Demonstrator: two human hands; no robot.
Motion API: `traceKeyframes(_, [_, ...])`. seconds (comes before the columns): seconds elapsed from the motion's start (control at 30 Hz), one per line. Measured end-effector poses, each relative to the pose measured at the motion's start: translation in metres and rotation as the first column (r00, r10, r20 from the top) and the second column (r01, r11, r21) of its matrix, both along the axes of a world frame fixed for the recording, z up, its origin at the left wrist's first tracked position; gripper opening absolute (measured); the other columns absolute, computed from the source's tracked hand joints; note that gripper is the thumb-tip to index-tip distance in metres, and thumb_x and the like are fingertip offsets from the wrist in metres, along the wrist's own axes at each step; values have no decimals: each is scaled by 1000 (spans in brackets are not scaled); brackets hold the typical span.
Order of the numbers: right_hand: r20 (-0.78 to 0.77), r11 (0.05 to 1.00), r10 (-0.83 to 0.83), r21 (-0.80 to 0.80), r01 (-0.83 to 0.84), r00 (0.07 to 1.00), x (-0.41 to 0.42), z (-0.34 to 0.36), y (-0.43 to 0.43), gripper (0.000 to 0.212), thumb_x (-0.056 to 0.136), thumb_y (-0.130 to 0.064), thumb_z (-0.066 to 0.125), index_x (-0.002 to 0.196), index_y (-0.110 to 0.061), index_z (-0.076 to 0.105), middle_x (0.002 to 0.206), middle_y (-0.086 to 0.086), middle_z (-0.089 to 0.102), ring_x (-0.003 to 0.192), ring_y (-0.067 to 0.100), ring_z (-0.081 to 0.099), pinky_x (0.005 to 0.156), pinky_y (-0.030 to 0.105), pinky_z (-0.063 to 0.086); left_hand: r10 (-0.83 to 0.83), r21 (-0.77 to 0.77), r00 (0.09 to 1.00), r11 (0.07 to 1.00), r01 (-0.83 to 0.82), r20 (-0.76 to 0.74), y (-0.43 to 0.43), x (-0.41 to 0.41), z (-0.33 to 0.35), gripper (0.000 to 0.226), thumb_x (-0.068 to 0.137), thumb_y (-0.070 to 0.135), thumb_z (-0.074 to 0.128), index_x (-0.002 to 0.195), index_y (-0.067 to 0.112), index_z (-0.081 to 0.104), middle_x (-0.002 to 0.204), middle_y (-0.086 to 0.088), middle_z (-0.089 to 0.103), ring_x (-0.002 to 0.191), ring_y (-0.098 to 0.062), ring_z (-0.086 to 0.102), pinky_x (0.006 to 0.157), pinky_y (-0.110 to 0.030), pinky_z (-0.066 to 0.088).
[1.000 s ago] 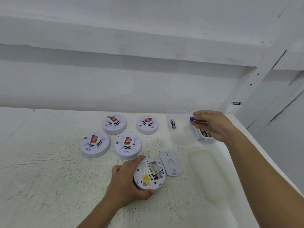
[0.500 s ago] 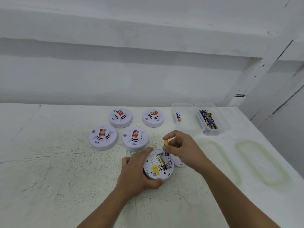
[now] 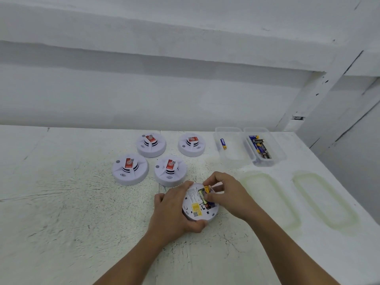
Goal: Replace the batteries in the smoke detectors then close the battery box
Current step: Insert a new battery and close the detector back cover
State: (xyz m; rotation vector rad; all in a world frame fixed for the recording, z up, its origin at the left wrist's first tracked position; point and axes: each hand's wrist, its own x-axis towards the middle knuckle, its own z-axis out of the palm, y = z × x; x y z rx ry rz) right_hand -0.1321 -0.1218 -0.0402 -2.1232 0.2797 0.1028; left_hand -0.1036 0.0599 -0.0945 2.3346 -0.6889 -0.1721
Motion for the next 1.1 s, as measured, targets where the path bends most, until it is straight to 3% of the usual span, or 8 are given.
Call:
traceKeyframes(0.13, [-71,999,35,22,-33,997,2,-4,-3,20,76,-16,75,87,-28,63,95,-1,69,84,14,68,78,36,58,-3,49,999,999,1,44,-1,-2,1,108,51,80,45,145,33,22,133,22,39,120,2,34,94,-26,17])
traceKeyframes(0.33, [-81,998,19,62,-13,997,4,0,-2,3,85,-20,68,84,-19,65,85,2,74,85,17,69,80,37,55,6,70,996,997,-12,86,-3,-6,0,104,56,75,50,145,29,23,137,19,39,121,-1,36,90,-28,15])
traceKeyframes(0.53, [-118,994,6,106,7,993,7,-3,-2,8,87,-17,66,80,-19,64,87,10,72,87,25,69,81,42,54,-1,79,996,997,-6,94,-3,-5,0,107,54,77,45,146,27,23,137,19,38,122,-1,34,92,-29,18])
traceKeyframes(0.7, [-175,982,-13,183,46,985,10,-1,-2,11,85,-10,68,91,-13,59,90,19,70,83,26,69,76,42,56,16,59,994,998,-22,108,-4,-5,-2,104,53,74,52,143,23,34,130,14,48,117,-6,45,87,-30,17])
traceKeyframes(0.87, [-261,976,-37,200,91,965,16,-2,-3,25,83,-9,70,106,-15,62,100,17,69,89,26,69,76,36,58,-5,118,994,993,-9,113,-4,-4,1,107,54,78,43,146,27,22,137,18,39,121,1,35,87,-25,10])
traceKeyframes(1.1, [-289,974,-76,183,133,954,19,2,1,9,83,-5,69,92,-7,66,94,18,69,84,27,69,71,34,58,18,71,995,997,-25,102,-4,-4,1,107,53,77,46,144,24,29,134,15,44,121,-4,40,87,-27,11])
